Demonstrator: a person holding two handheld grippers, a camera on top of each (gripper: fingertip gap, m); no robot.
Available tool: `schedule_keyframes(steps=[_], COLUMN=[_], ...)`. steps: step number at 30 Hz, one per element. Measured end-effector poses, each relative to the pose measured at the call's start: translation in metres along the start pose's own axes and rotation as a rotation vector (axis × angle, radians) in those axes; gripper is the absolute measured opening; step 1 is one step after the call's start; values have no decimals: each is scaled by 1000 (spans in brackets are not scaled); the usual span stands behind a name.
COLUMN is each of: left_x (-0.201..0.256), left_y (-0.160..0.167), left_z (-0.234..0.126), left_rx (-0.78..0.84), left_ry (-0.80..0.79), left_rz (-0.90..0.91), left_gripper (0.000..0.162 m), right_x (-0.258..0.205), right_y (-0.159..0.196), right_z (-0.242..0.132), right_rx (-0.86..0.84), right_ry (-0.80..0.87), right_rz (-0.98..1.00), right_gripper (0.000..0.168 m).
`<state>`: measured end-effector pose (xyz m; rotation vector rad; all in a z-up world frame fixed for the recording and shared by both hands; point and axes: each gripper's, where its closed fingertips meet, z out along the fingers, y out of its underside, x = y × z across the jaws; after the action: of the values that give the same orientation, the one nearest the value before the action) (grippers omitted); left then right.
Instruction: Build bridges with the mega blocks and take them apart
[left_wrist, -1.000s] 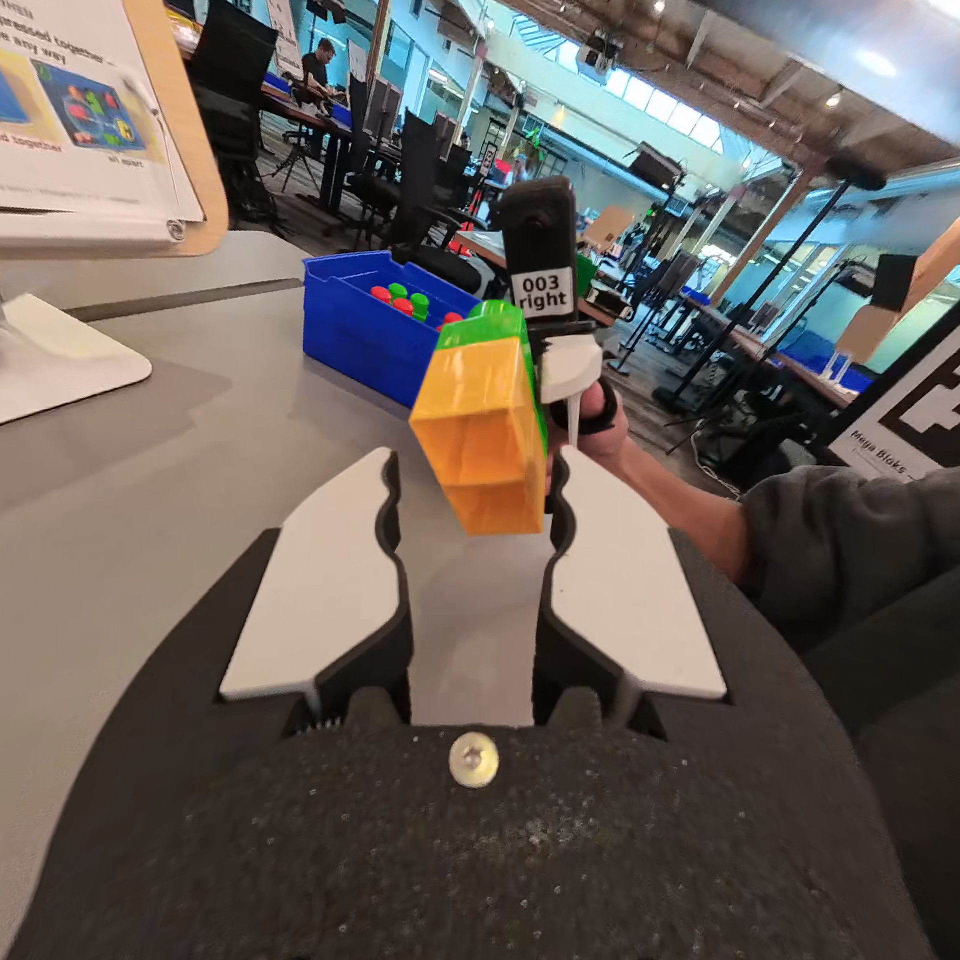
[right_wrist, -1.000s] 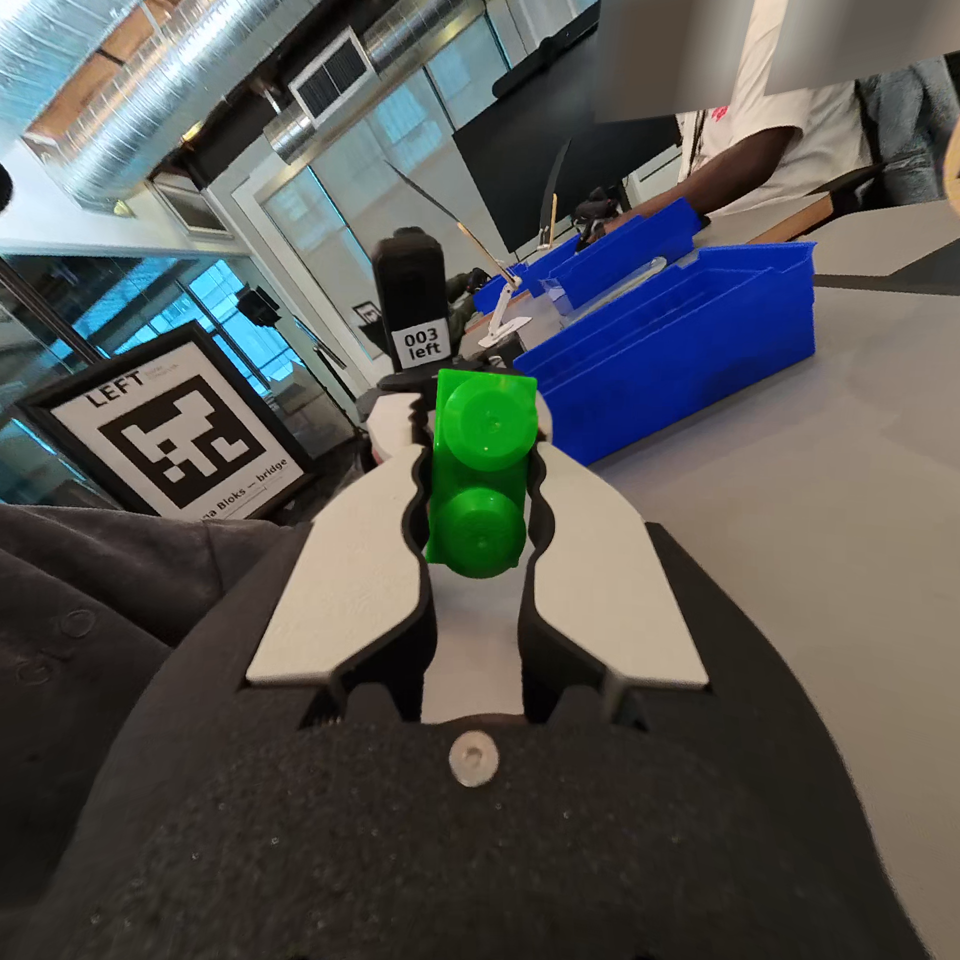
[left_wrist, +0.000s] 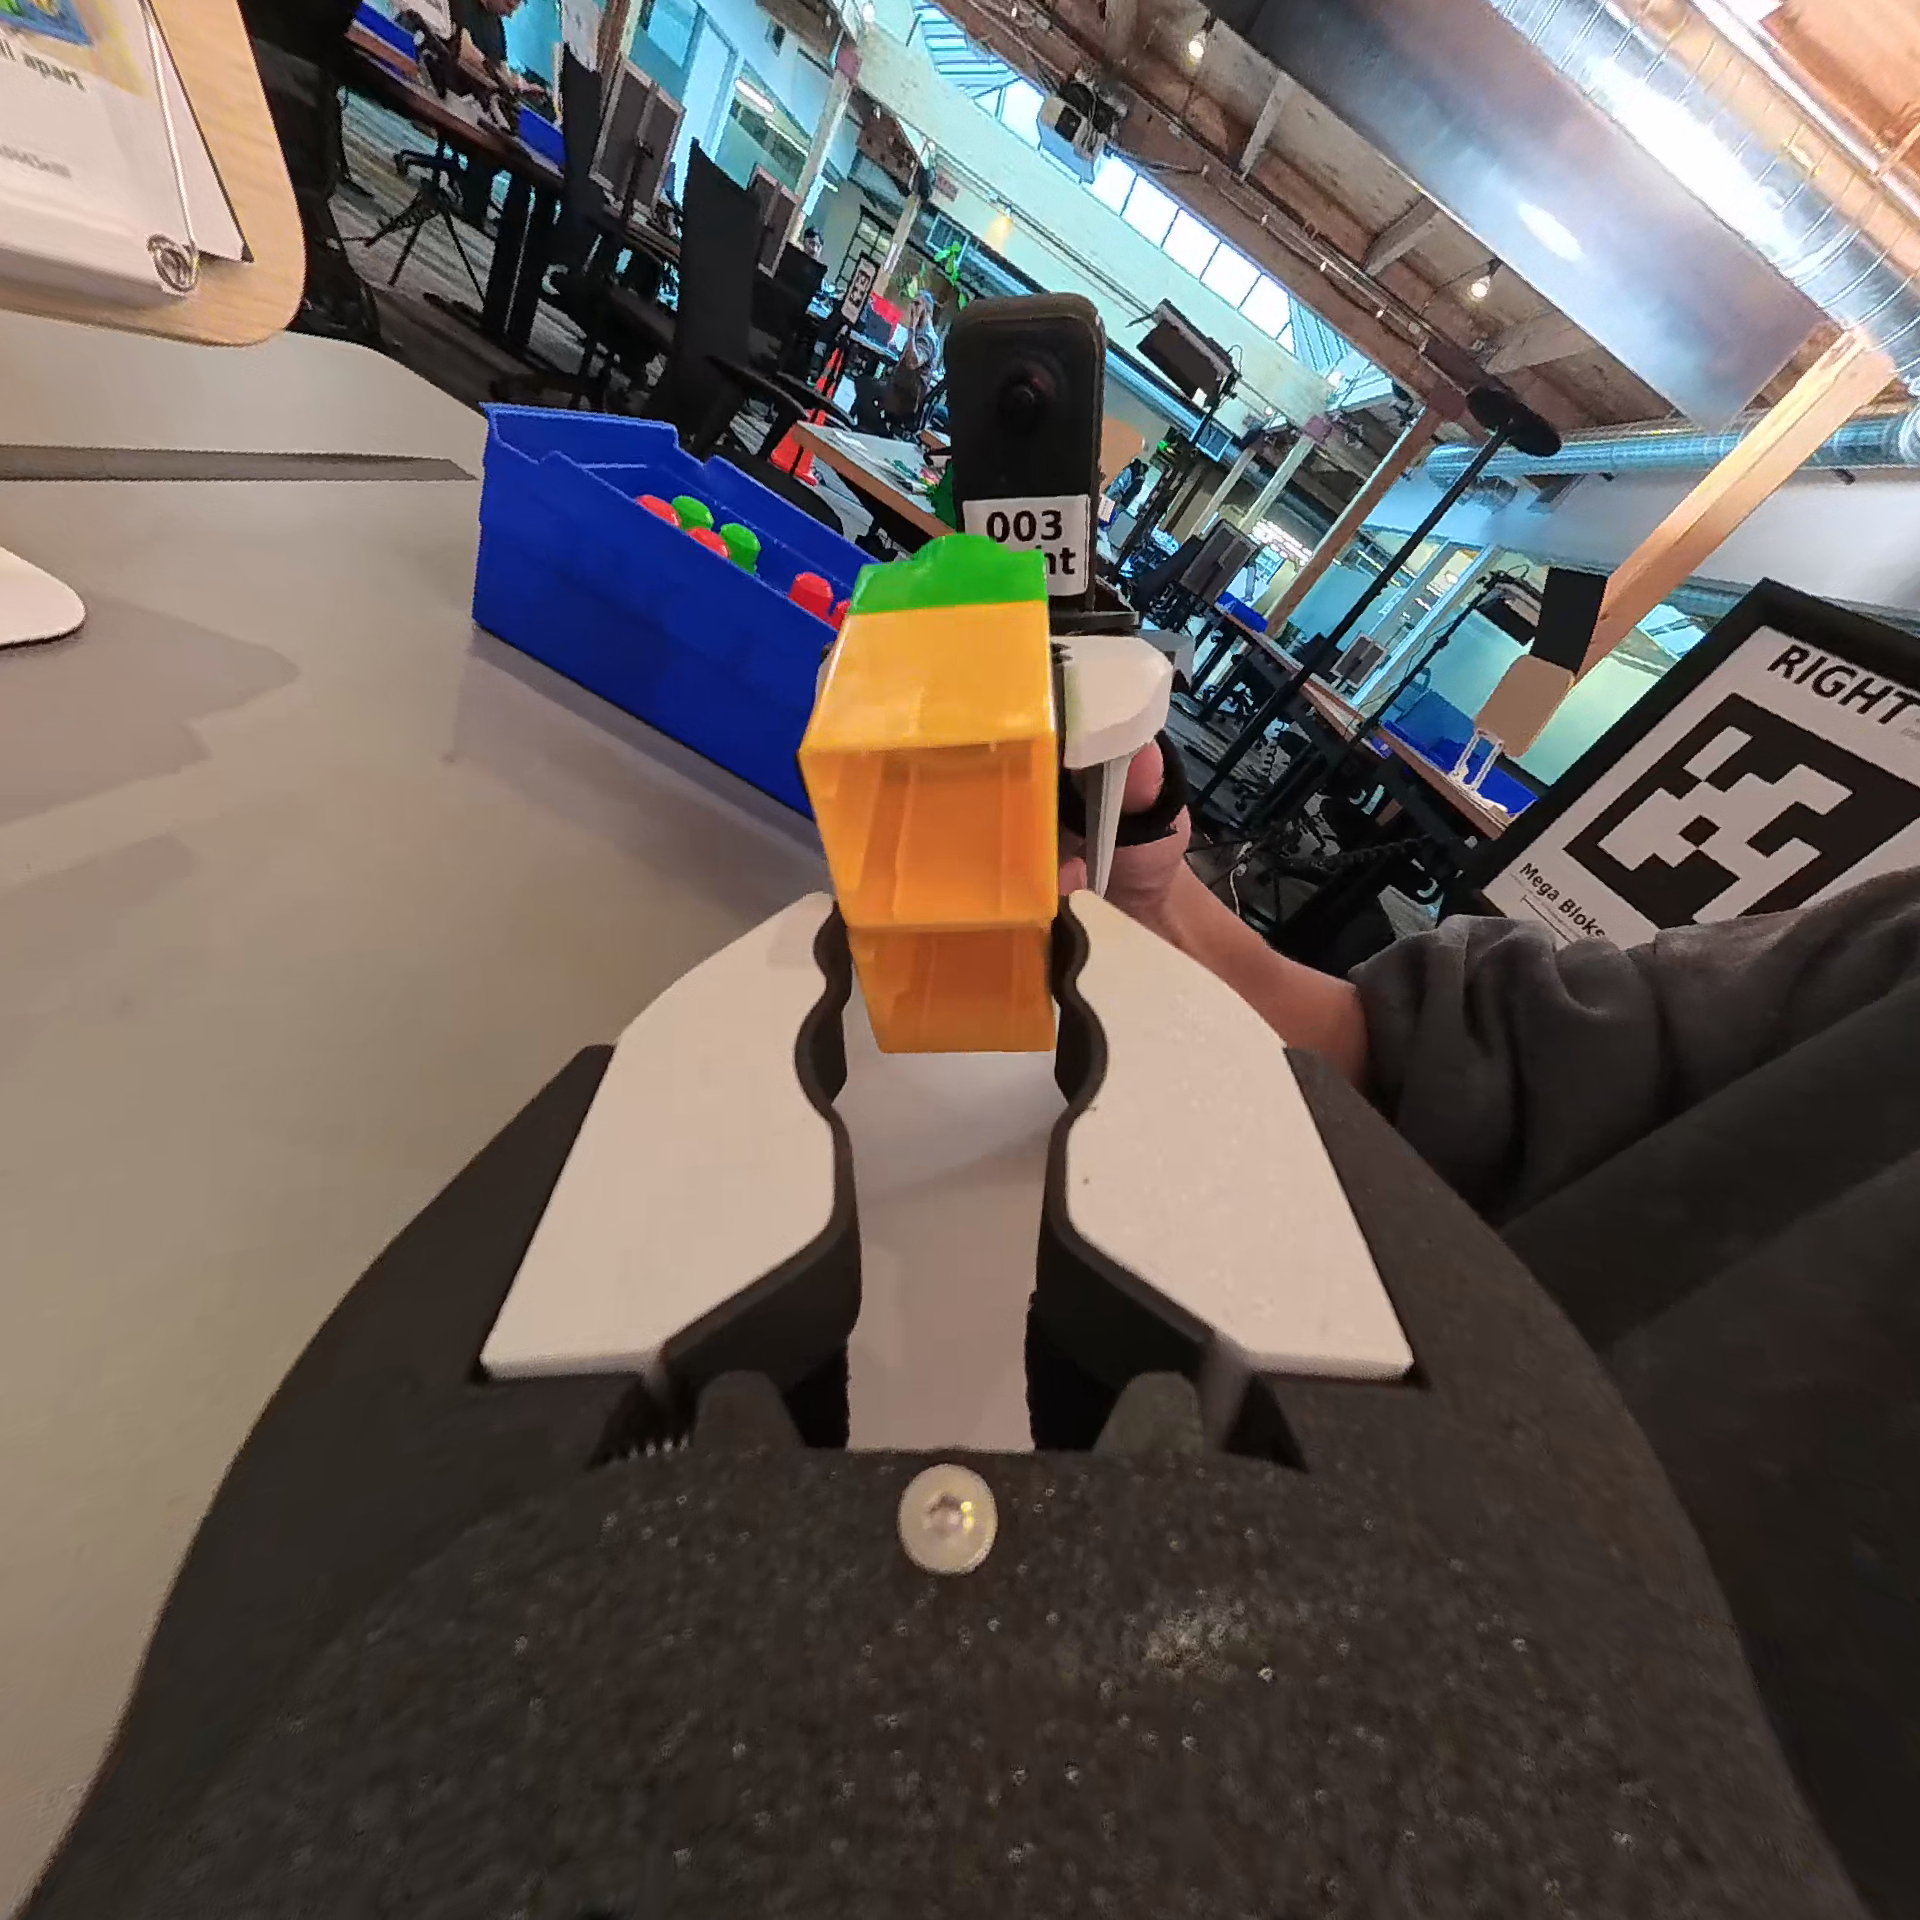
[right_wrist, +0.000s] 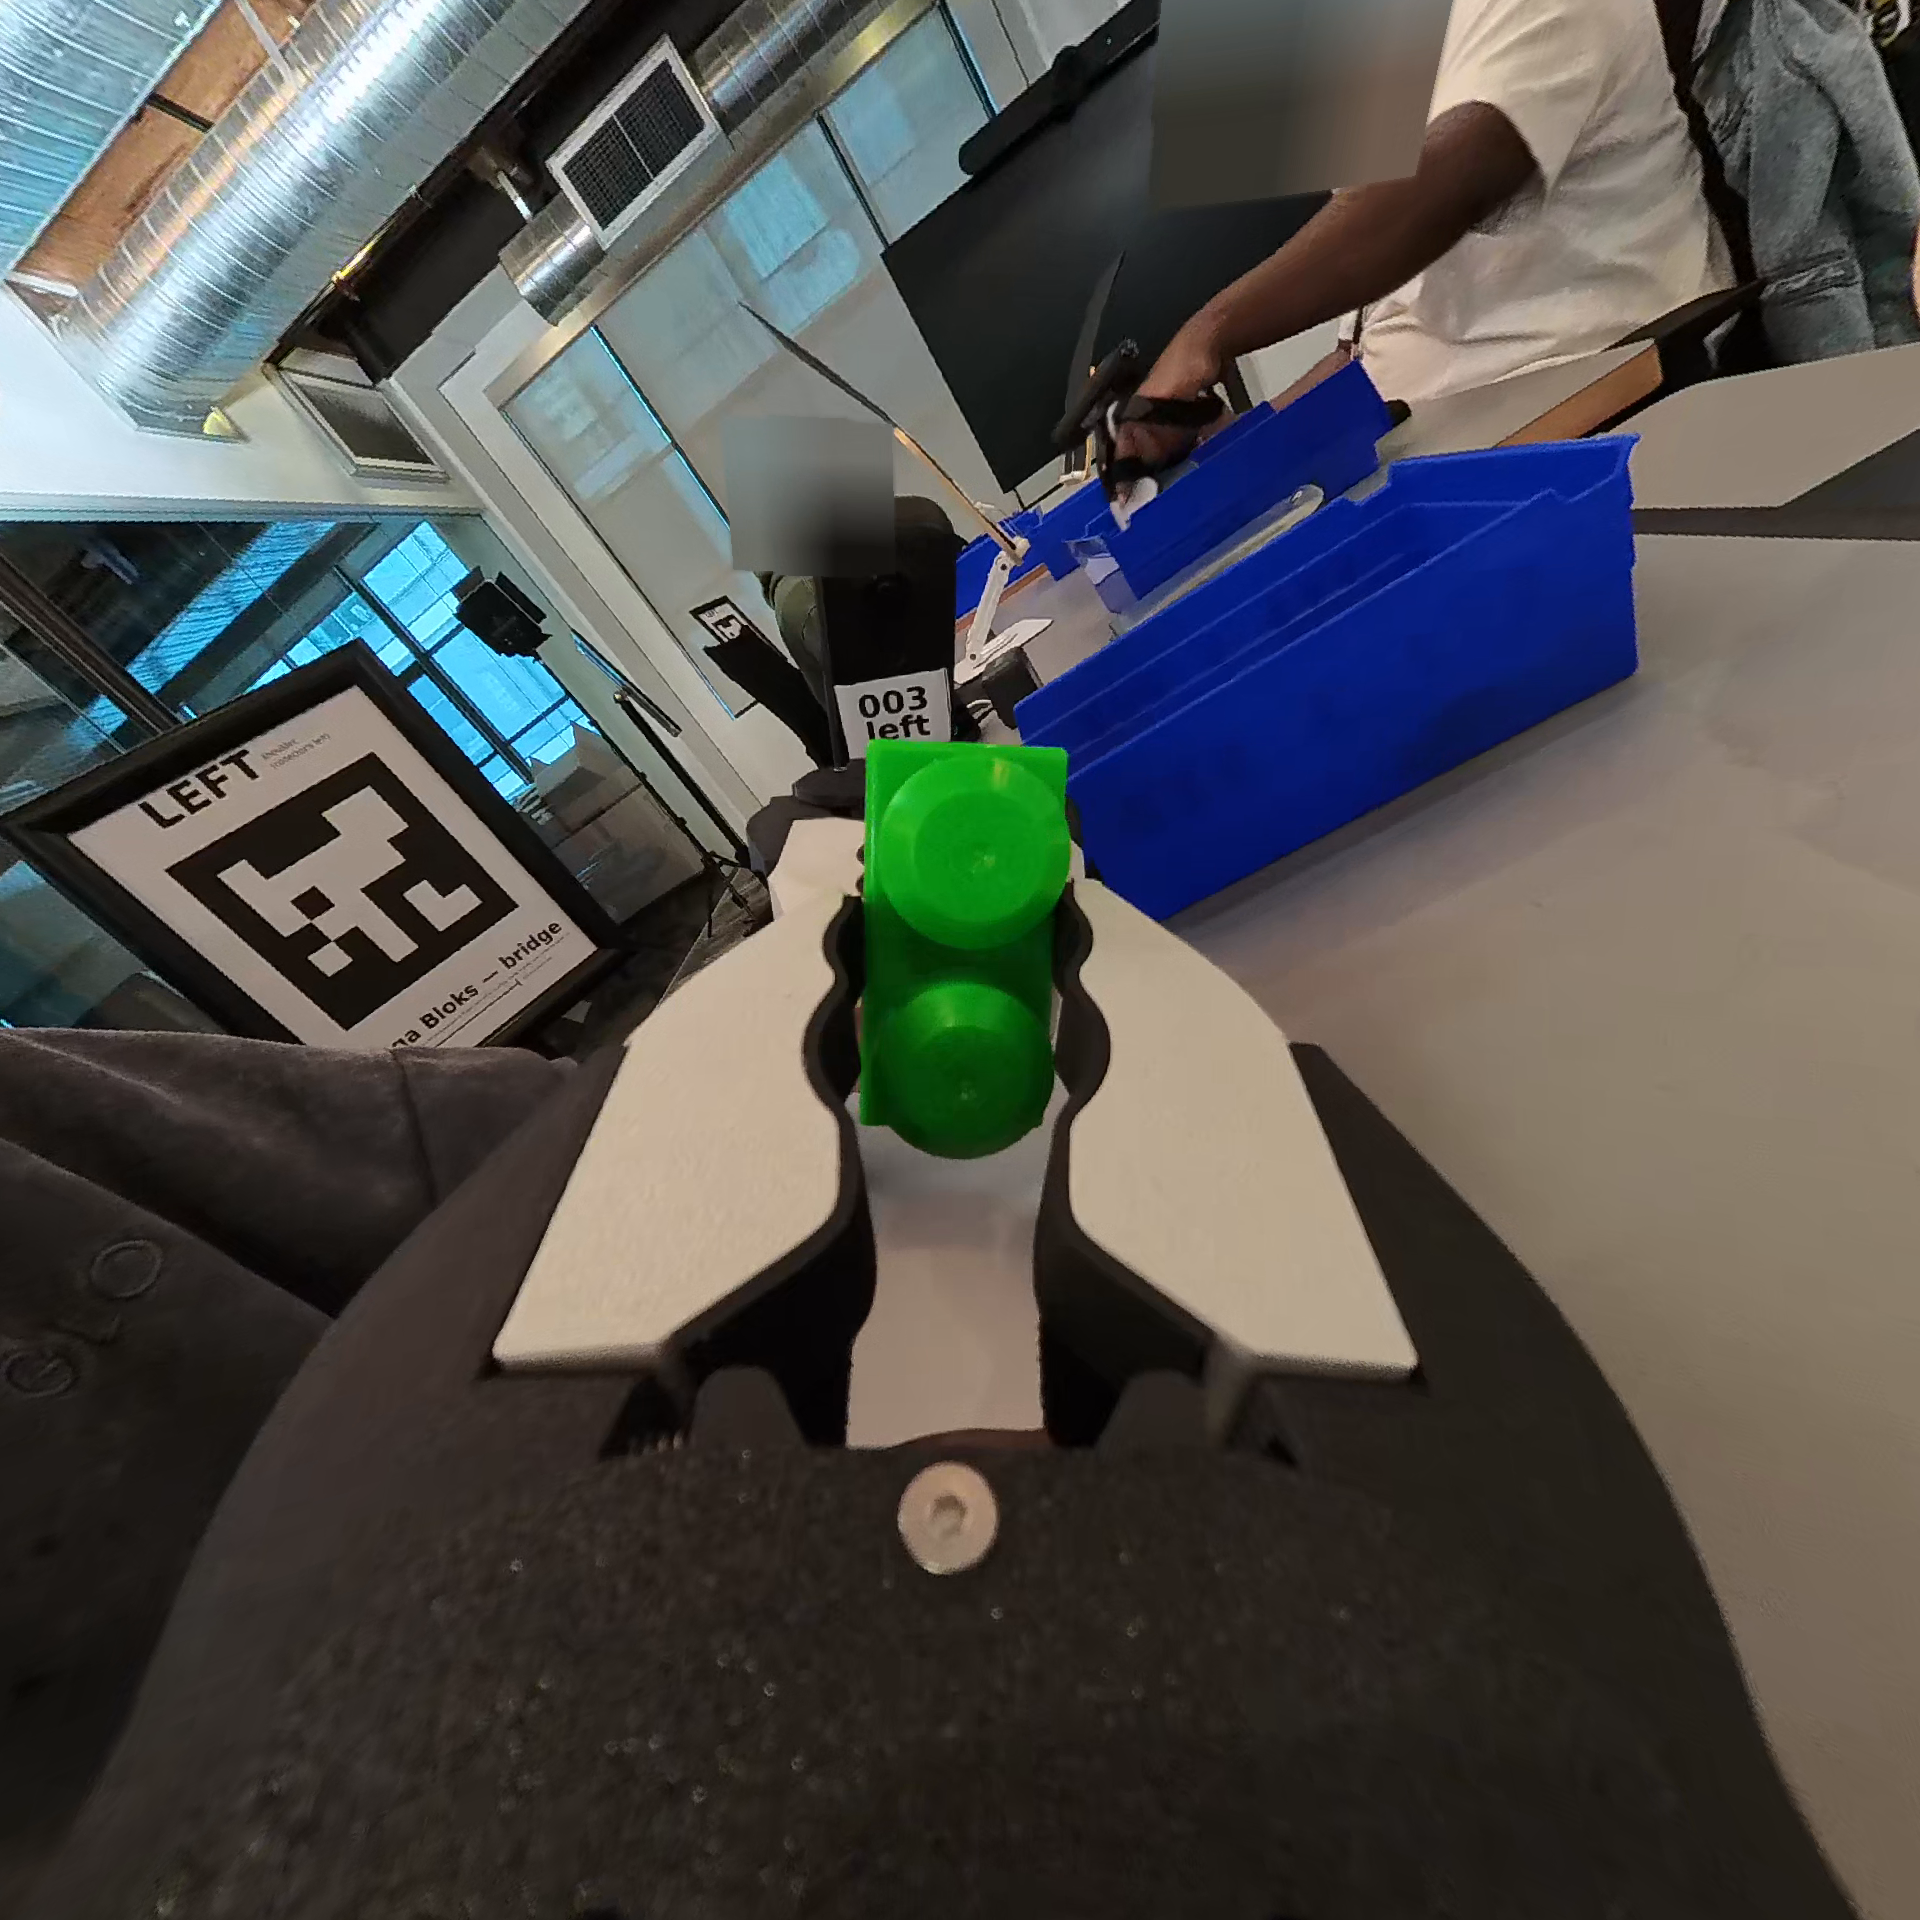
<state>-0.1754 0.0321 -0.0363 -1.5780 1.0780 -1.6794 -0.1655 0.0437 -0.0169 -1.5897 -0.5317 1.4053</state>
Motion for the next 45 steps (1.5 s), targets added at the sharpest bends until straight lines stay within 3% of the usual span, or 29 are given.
schedule_keyframes(steps=[4, 5, 6, 7, 9, 11, 13, 15, 18, 20, 24, 27, 30, 36, 40, 42, 45], left_x=[0, -2, -8, -18, -39, -49, -53, -53, -49, -49, -54, -56, -53, -46, -54, -55, -55], left_y=[3, 5, 9, 15, 23, 23, 16, 7, 6, 12, 28, 36, 33, 35, 61, 63, 53], left_z=[3, 2, 0, -6, -22, -38, -52, -61, -62, -61, -58, -54, -53, -51, -45, -45, -57], left_rx=[-27, -45, -71, -99, -91, 39, 151, 170, 140, 101, 16, -33, -23, -81, -283, -286, -215], left_ry=[-29, -62, -125, -220, -435, -612, -775, -899, -924, -893, -831, -798, -795, -770, -761, -741, -752], left_rz=[18, 40, 80, 147, 321, 458, 583, 671, 592, 446, 260, 195, 188, 171, 106, 74, 90], left_gripper=[39, 48, 72, 82, 82, 85, 76, 68, 68, 69, 67, 70, 69, 71, 71, 69, 69], right_x=[1, 2, 4, 6, 12, 20, 11, -5, -3, 32, 110, 143, 160, 168, 169, 157, 105], right_y=[0, -2, -5, -6, -5, -7, -32, -74, -117, -100, -27, 8, 14, 17, 18, 2, -57], right_z=[-3, -5, -9, -13, -19, -26, -44, -93, -219, -302, -364, -376, -377, -377, -381, -377, -348], right_rx=[-30, -30, -16, -10, -22, -26, 17, 52, 35, -186, -522, -688, -754, -752, -699, -639, -403], right_ry=[11, 21, 45, 69, 128, 212, 287, 483, 1017, 1356, 1498, 1565, 1605, 1600, 1602, 1598, 1569], right_rz=[-4, -6, -9, -14, -29, -40, -59, -147, -260, -139, 175, 253, 272, 344, 317, 246, 4], right_gripper=[35, 35, 35, 35, 35, 35, 35, 35, 35, 35, 35, 35, 36, 36, 55, 64, 63])
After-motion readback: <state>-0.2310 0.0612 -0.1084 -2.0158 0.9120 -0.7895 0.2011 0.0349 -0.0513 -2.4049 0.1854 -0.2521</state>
